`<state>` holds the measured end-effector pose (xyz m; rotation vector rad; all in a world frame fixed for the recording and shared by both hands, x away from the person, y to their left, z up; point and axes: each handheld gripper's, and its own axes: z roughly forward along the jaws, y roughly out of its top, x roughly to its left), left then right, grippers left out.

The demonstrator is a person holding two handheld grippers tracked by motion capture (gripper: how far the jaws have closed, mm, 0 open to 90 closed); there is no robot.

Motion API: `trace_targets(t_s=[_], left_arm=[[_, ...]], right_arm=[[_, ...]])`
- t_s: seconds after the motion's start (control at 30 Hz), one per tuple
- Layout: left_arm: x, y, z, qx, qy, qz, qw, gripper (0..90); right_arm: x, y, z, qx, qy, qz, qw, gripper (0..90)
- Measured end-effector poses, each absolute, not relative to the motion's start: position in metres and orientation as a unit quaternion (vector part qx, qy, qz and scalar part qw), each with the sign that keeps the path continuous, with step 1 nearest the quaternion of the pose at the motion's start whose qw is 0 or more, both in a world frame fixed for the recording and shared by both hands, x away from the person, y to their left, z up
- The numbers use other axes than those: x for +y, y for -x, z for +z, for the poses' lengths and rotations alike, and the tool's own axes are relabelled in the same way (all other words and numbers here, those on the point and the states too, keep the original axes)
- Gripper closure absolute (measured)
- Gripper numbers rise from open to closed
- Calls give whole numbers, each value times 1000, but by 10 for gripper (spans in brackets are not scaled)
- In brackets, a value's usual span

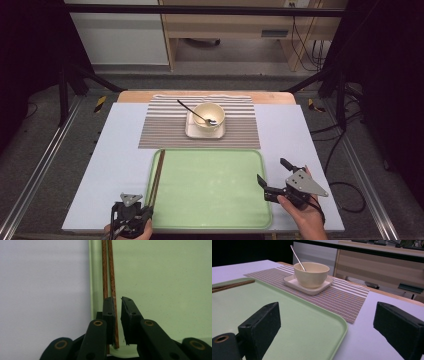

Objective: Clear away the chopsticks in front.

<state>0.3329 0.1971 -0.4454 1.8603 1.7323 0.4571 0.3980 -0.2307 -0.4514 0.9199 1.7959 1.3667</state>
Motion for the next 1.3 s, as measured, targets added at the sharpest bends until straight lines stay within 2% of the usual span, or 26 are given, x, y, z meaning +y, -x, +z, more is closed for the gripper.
trace_targets(t_s=[0.13, 0.47, 0.53, 0.9, 1.3], left_arm=[[202, -332, -443, 649, -686, 193, 266, 809], [198, -337, -452, 645, -698, 156, 270, 856], [195, -336, -452, 640, -704, 179, 251, 854], [195, -338, -429, 625, -685, 193, 321, 722], [171, -376, -408, 566, -709, 227, 354, 603]], right_arm=[[-230, -398, -452, 692, -354, 526, 345, 74], [-230, -398, -451, 692, -354, 527, 344, 75], [-230, -398, -451, 692, -354, 527, 344, 74], [-231, -398, -451, 691, -354, 528, 345, 75], [-232, -398, -451, 693, -353, 522, 350, 74]])
